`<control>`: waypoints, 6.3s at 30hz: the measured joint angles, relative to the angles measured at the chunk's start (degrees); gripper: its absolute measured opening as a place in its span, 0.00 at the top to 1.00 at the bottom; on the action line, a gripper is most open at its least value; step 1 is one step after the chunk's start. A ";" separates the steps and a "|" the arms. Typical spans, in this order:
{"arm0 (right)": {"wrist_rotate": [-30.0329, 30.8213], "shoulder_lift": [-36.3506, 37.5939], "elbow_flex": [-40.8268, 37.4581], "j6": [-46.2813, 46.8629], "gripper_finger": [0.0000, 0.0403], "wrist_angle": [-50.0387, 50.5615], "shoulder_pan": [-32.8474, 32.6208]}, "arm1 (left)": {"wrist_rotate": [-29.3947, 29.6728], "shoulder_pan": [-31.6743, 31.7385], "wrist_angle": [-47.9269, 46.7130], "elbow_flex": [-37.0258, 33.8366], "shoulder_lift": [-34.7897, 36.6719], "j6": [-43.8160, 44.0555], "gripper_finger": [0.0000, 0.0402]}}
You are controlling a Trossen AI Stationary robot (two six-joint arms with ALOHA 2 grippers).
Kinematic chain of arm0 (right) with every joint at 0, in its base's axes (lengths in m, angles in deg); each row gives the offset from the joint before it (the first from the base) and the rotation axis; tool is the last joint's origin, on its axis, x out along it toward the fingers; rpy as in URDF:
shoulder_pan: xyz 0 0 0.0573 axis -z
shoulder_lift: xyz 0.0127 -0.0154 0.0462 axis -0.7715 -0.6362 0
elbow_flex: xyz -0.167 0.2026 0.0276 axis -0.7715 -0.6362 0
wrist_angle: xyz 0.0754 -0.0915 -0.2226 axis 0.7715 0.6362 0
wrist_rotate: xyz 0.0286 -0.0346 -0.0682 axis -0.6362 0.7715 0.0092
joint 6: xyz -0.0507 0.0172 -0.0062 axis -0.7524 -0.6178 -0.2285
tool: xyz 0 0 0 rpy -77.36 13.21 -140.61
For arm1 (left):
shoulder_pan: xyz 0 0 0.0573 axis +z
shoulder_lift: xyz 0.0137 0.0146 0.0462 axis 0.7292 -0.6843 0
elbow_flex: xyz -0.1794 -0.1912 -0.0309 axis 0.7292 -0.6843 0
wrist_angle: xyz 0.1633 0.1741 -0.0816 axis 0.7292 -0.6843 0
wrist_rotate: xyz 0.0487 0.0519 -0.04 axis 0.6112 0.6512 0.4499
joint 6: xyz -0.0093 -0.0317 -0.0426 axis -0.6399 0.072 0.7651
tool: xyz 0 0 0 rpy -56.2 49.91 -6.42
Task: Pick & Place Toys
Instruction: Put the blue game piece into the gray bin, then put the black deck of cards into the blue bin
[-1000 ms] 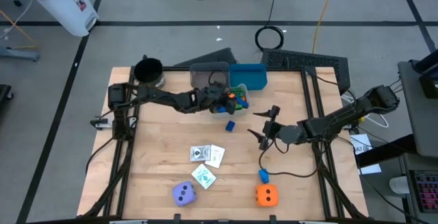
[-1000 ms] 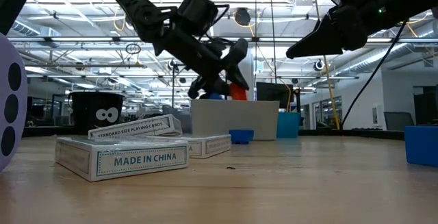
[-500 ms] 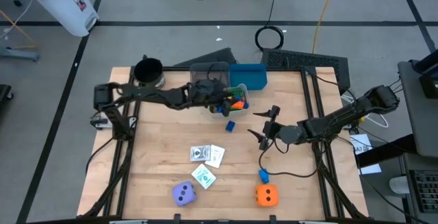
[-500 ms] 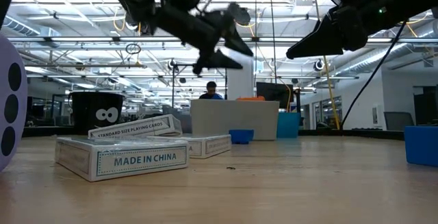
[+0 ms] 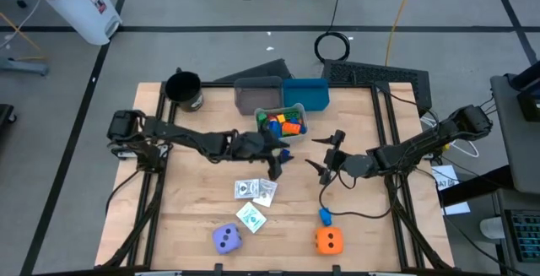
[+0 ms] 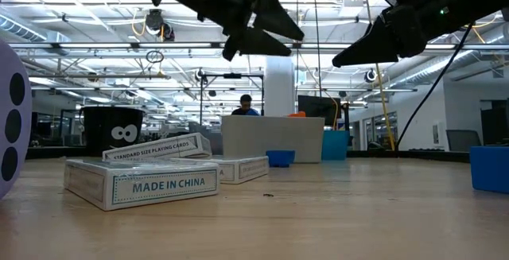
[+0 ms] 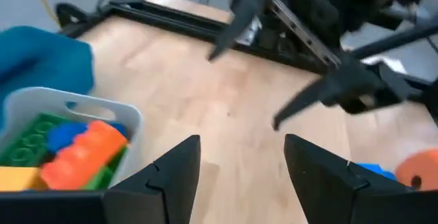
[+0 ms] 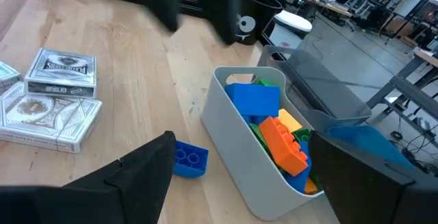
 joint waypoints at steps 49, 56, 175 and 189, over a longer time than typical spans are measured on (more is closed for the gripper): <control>0.00 0.02 0.04 1.27 0.21 -0.01 0.02 | 18.60 -3.20 2.18 0.04 -22.79 19.55 0.33; 0.00 0.02 0.04 1.30 0.21 -0.01 0.02 | 18.62 -2.90 2.39 0.02 -22.84 19.16 0.50; 0.00 0.00 0.04 2.37 0.21 0.06 0.02 | 1.02 -15.26 -43.36 -0.02 -3.39 16.10 0.23; 0.00 0.00 0.04 2.37 0.21 0.08 0.00 | 0.56 -15.28 -41.46 0.02 -3.33 -1.91 0.22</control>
